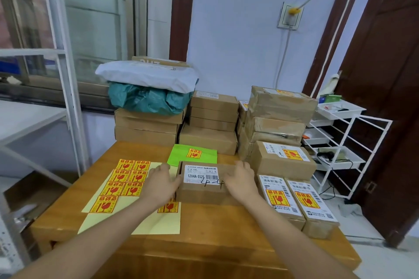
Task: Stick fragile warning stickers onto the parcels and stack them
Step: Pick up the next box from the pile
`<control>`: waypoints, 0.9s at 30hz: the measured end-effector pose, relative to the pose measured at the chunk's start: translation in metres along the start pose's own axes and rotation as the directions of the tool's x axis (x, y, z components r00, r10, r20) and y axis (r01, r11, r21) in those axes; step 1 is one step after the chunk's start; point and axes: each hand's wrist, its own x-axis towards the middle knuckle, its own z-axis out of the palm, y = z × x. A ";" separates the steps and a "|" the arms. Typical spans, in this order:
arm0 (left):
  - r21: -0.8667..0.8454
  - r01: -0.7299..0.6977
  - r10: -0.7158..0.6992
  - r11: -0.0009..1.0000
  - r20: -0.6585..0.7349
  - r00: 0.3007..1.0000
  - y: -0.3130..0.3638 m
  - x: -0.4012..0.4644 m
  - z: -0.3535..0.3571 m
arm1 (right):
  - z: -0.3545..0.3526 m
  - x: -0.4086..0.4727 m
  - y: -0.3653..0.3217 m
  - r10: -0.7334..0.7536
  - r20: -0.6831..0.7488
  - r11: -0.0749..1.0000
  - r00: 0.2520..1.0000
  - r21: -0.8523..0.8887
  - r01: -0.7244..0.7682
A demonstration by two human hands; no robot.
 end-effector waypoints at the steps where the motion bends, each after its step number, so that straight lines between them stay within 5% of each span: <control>1: -0.003 0.002 -0.002 1.000 -0.010 1.000 -0.004 0.002 -0.005 | 0.002 -0.001 -0.004 -0.038 -0.006 0.999 0.999 -0.011 0.038; 12: 0.155 0.059 -0.048 0.986 -0.077 0.996 -0.087 -0.002 -0.067 | 0.058 -0.035 -0.070 -0.433 0.161 0.900 0.887 0.126 0.416; 21: 0.130 -0.109 0.103 0.985 0.046 0.994 -0.135 -0.028 -0.073 | 0.118 -0.055 -0.111 -0.511 0.277 0.860 0.814 0.171 0.481; 27: 0.045 -0.119 0.119 0.992 0.006 0.993 -0.141 -0.031 -0.067 | 0.142 -0.052 -0.121 -0.465 0.301 0.885 0.832 0.170 0.433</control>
